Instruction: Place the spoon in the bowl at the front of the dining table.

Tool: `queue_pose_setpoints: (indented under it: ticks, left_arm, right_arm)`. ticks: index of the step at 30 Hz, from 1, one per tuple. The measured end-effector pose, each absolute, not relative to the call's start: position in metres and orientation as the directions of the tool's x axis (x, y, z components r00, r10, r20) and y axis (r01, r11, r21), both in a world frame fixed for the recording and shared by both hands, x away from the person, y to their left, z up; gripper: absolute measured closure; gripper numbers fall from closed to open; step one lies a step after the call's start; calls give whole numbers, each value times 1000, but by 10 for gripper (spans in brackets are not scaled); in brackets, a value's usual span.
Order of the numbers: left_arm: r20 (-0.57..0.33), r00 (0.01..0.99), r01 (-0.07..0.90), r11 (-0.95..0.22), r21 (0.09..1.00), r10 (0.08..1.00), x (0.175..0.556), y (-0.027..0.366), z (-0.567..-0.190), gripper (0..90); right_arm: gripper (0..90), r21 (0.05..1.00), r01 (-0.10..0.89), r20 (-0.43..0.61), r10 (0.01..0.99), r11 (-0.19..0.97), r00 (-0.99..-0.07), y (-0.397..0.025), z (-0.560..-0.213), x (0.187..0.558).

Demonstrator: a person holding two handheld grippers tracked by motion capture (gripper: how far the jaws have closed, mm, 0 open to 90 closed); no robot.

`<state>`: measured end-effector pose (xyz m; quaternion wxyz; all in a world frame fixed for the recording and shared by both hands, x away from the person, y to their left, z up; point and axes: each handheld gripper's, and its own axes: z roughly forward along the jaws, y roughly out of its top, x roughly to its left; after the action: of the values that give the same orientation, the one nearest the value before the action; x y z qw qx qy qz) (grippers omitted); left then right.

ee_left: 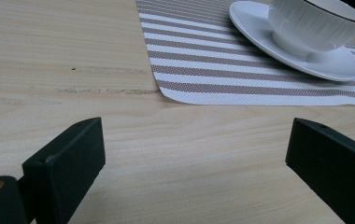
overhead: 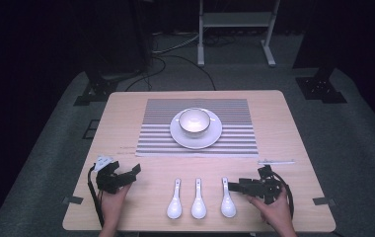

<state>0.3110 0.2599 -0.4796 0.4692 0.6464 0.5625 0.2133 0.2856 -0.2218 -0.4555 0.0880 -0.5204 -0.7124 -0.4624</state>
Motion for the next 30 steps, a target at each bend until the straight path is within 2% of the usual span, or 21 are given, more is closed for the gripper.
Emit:
queue_pose_setpoints:
  ticks: [28, 30]
  left_arm:
    - [-254, 277, 530, 73, 845, 927, 311, 261, -479, 35]
    - [-254, 277, 530, 73, 845, 927, 311, 261, -479, 35]
  right_arm:
    - [278, 522, 849, 585, 691, 79, -424, -199, -465, 304]
    - [325, 522, 849, 581, 695, 82, -424, -197, -466, 306]
